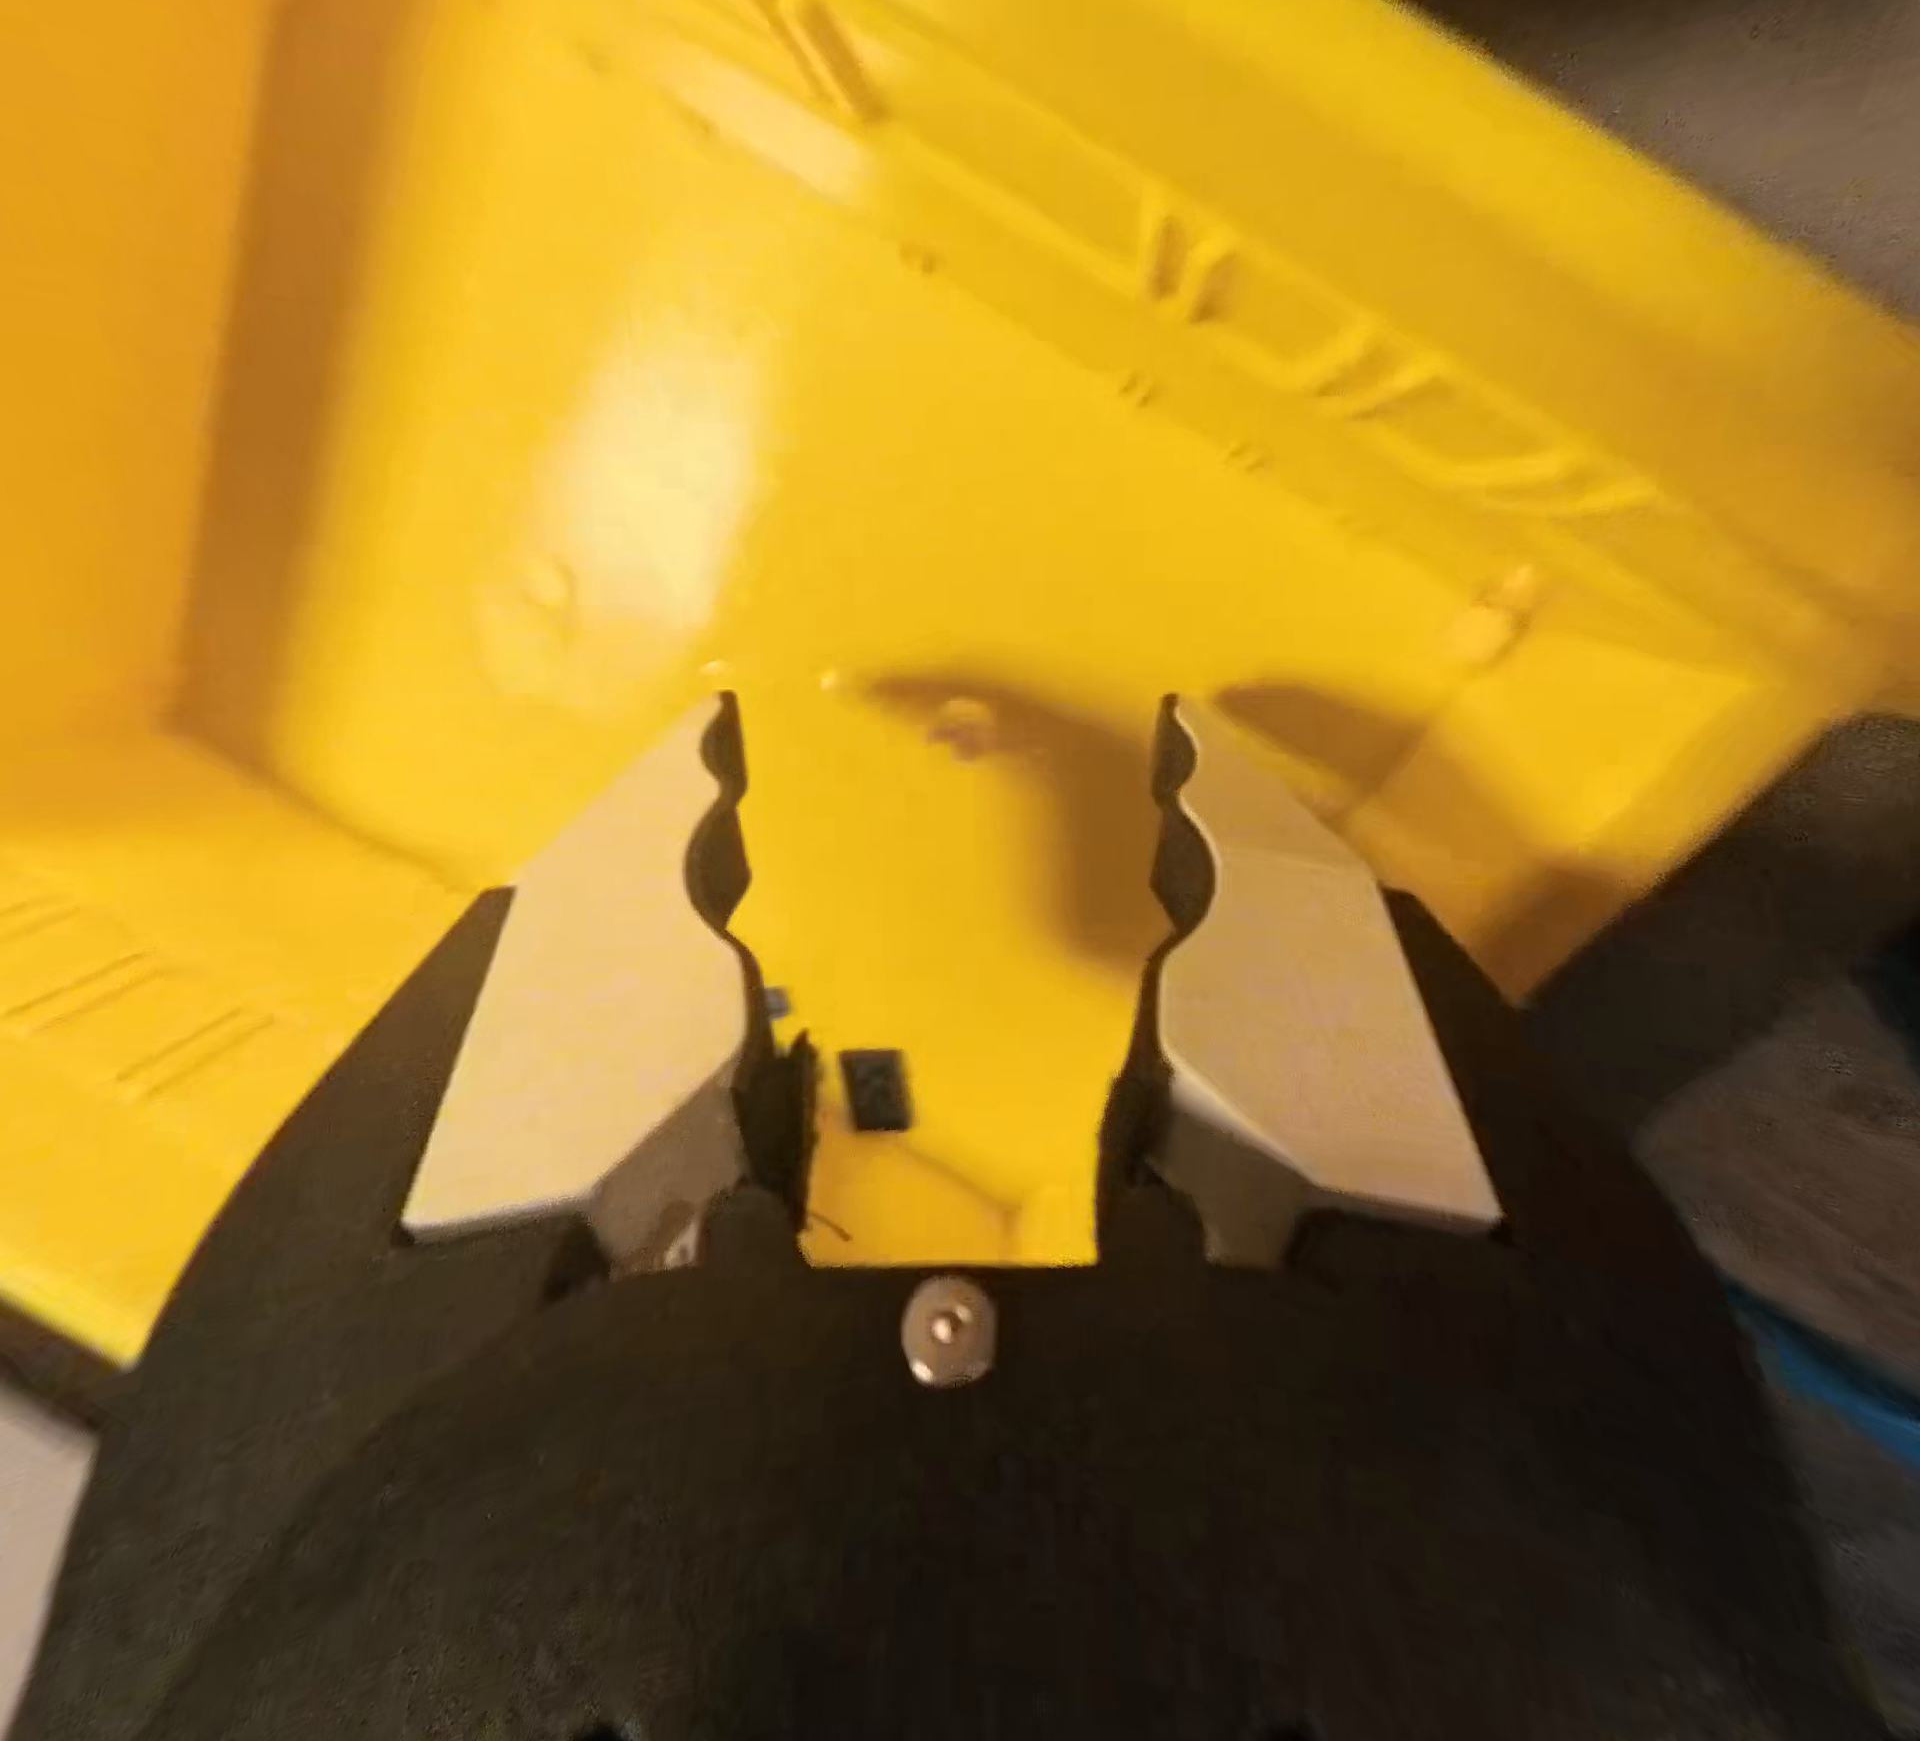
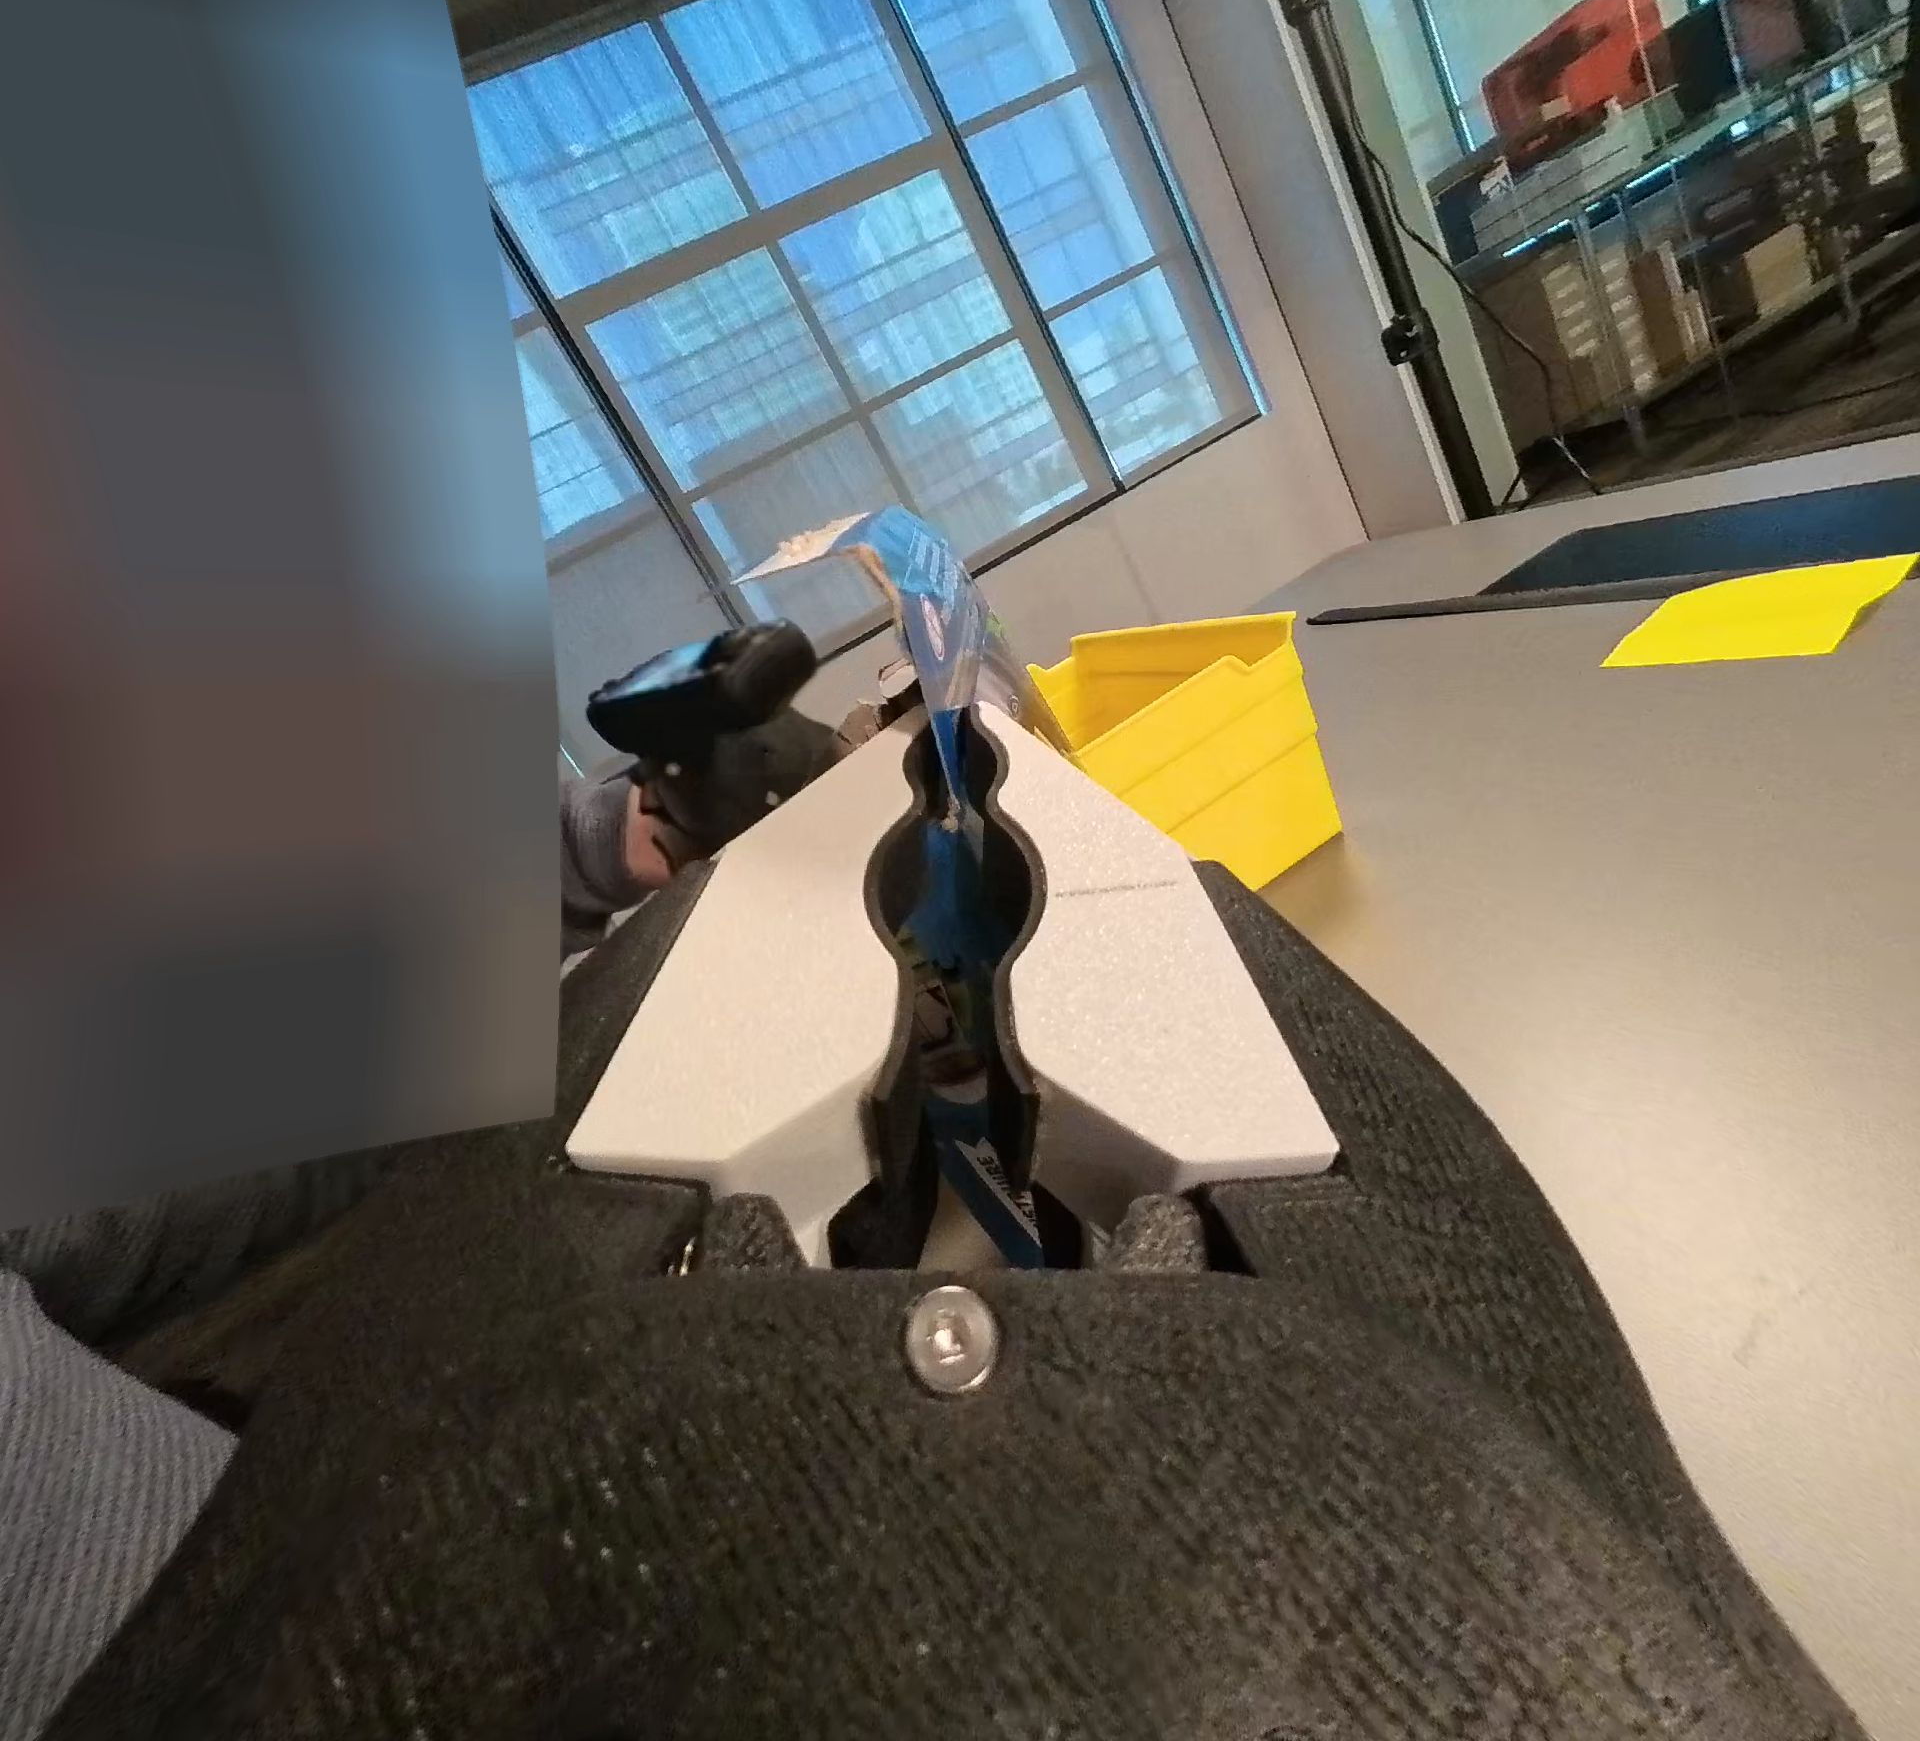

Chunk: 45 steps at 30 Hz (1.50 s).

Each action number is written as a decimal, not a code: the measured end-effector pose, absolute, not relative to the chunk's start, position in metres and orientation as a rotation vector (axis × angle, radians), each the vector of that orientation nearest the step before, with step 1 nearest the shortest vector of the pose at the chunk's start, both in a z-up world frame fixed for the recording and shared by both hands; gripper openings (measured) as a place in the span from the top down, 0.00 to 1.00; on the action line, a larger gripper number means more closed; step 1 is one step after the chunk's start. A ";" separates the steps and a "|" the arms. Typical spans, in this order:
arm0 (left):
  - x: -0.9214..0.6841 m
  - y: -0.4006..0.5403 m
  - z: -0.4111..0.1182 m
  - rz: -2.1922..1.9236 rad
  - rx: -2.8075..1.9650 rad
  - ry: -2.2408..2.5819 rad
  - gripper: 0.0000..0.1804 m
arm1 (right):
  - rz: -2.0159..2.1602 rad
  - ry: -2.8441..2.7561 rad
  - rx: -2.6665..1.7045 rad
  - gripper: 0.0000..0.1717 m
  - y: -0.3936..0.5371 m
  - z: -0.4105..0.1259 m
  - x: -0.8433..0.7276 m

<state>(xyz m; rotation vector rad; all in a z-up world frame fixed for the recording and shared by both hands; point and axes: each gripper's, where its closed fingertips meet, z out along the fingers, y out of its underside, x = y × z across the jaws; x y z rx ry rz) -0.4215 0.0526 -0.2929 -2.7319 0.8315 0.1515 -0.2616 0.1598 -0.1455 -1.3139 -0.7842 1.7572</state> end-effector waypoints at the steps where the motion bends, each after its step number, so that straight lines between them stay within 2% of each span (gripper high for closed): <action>1: -0.414 0.050 -0.291 0.069 -2.720 0.811 0.59 | 1.758 -0.785 -1.314 1.00 0.160 -0.145 -0.262; 5: -0.409 0.038 -0.293 -0.013 -2.711 0.809 0.73 | 1.758 -0.790 -1.314 1.00 0.159 -0.145 -0.262; 8: -0.412 0.034 -0.296 -0.048 -2.708 0.771 0.79 | 1.760 -0.792 -1.316 1.00 0.158 -0.146 -0.262; 20: -0.406 0.034 -0.312 -0.115 -2.704 0.770 0.87 | 1.761 -0.800 -1.314 1.00 0.157 -0.146 -0.262; 24: -0.401 0.036 -0.313 -0.113 -2.684 0.768 0.86 | 1.761 -0.802 -1.315 1.00 0.157 -0.147 -0.262; 25: -0.401 0.036 -0.313 -0.113 -2.683 0.768 0.87 | 1.761 -0.803 -1.315 1.00 0.157 -0.147 -0.262; 26: -0.400 0.035 -0.313 -0.112 -2.685 0.769 0.93 | 1.762 -0.805 -1.315 1.00 0.156 -0.147 -0.262; 29: -0.404 0.034 -0.311 -0.055 -2.684 0.773 0.94 | 1.764 -0.810 -1.315 1.00 0.155 -0.147 -0.262; 32: -0.410 0.049 -0.283 0.111 -2.561 0.715 0.94 | 1.764 -0.811 -1.317 1.00 0.155 -0.147 -0.262; 35: -0.401 0.079 -0.205 0.263 -2.228 0.617 0.94 | 1.762 -0.811 -1.319 1.00 0.155 -0.147 -0.262; 37: -0.363 0.085 -0.154 0.105 -2.030 0.635 0.94 | 1.754 -0.812 -1.322 1.00 0.156 -0.148 -0.262; 39: -0.318 0.083 -0.124 -0.087 -1.902 0.746 0.94 | 1.750 -0.809 -1.324 1.00 0.156 -0.148 -0.262; 45: -0.298 0.121 -0.137 0.153 -1.961 0.900 0.94 | 1.749 -0.806 -1.327 1.00 0.157 -0.148 -0.261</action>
